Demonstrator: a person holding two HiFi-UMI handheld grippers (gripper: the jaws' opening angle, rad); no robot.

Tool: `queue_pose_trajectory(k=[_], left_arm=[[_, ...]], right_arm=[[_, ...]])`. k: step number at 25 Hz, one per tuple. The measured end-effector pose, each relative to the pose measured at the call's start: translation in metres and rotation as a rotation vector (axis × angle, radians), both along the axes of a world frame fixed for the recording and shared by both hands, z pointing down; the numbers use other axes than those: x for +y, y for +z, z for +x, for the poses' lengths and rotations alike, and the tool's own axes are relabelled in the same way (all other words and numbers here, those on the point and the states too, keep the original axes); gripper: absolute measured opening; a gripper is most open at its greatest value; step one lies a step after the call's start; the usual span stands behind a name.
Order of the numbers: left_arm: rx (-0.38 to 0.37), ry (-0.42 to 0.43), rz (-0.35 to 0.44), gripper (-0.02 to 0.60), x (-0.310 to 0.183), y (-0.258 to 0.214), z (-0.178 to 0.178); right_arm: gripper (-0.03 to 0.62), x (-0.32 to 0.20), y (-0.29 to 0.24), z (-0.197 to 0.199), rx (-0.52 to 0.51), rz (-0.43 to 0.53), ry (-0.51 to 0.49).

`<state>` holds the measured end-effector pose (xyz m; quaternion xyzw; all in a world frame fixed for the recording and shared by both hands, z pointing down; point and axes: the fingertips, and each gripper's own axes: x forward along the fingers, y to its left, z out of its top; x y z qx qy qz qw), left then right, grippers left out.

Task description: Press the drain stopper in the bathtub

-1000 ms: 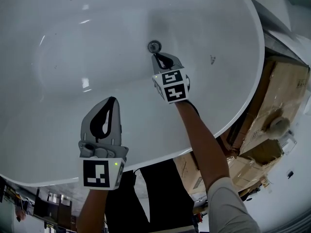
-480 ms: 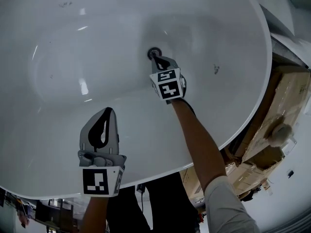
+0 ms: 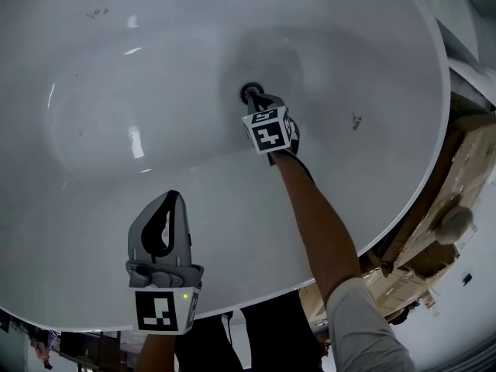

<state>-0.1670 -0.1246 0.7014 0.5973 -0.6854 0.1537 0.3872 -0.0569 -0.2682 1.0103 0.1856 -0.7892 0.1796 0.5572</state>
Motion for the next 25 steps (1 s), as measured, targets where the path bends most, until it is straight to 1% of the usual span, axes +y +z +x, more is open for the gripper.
queue_pose_trajectory(k=[4,7,9,10,13,14,17,18,21,23,25], left_arm=[[-0.005,-0.015,0.008,0.0,0.0,0.005,-0.002],[-0.026,-0.018,0.033,0.0,-0.002,0.004,-0.005],[-0.026,-0.017,0.026,0.0,0.0,0.006,-0.005],[-0.033,-0.021,0.036,0.0,0.0,0.006,-0.006],[-0.071,-0.038,0.108,0.0,-0.008,0.0,-0.014],[-0.072,-0.041,0.108,0.0,-0.007,0.001,-0.015],[-0.052,-0.041,0.057,0.0,0.0,0.007,-0.013],[-0.055,-0.041,0.06,0.0,-0.001,0.006,-0.013],[-0.078,-0.042,0.106,0.0,-0.007,0.001,-0.016],[-0.08,-0.042,0.1,0.0,-0.007,0.002,-0.016],[-0.073,-0.036,0.067,0.0,-0.002,0.007,-0.016]], right_arm=[[-0.002,0.0,0.013,-0.001,0.009,0.0,0.005],[-0.002,0.0,0.021,-0.002,0.018,0.014,0.008],[-0.002,-0.002,0.025,-0.003,0.023,0.024,0.018],[-0.002,-0.003,0.026,-0.003,0.026,0.029,0.024],[-0.002,-0.003,0.031,-0.001,0.038,0.022,0.033],[-0.002,-0.002,0.032,0.0,0.043,0.016,0.031],[-0.002,0.001,0.036,0.001,0.049,0.011,0.03],[-0.002,0.001,0.037,0.002,0.047,0.014,0.033],[-0.002,0.0,0.037,0.002,0.042,0.018,0.044],[-0.002,0.0,0.037,0.002,0.043,0.005,0.054],[-0.001,-0.001,0.038,0.002,0.045,-0.008,0.063]])
